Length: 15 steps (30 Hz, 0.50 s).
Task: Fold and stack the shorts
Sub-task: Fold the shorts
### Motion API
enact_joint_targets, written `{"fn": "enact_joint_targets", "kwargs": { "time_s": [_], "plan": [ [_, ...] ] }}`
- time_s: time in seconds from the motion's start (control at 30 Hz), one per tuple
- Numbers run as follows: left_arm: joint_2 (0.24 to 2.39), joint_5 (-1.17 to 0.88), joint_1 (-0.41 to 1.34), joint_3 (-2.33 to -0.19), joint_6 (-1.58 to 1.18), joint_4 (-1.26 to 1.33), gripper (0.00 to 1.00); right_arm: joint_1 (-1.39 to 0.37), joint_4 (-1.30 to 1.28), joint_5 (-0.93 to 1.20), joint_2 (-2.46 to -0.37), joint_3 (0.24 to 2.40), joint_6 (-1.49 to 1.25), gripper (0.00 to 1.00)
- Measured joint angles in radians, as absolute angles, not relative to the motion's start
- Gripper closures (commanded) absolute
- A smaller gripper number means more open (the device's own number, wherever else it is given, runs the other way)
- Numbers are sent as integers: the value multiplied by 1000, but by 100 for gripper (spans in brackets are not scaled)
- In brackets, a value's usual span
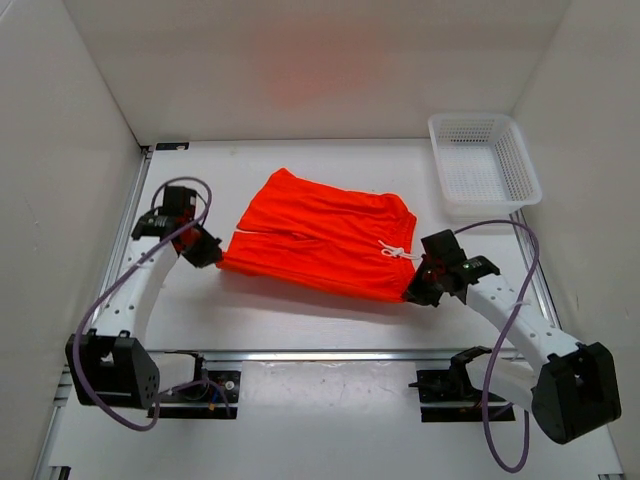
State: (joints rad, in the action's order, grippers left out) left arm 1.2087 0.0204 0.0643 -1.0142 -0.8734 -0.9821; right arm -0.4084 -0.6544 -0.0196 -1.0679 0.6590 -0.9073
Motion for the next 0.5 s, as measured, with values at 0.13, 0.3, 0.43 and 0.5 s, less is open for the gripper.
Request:
{"fn": "enact_joint_targets", "kwargs": {
  "time_s": [0.13, 0.3, 0.43, 0.5],
  "plan": [
    [1353, 10, 76, -1279, -826, -997, 90, -406, -709, -27, -1079, 739, -906, 100],
    [1599, 7, 88, -1607, -769, -1015, 90, -378, -719, -72, -1196, 929, -884, 100],
    [1824, 1, 97, -1882, -727, -1035, 90, -341, -719, -104, -1346, 1081, -852, 100],
    [1939, -4, 102, -2023, -708, -1040, 90, -315, -715, -110, -1436, 1162, -831, 100]
  ]
}}
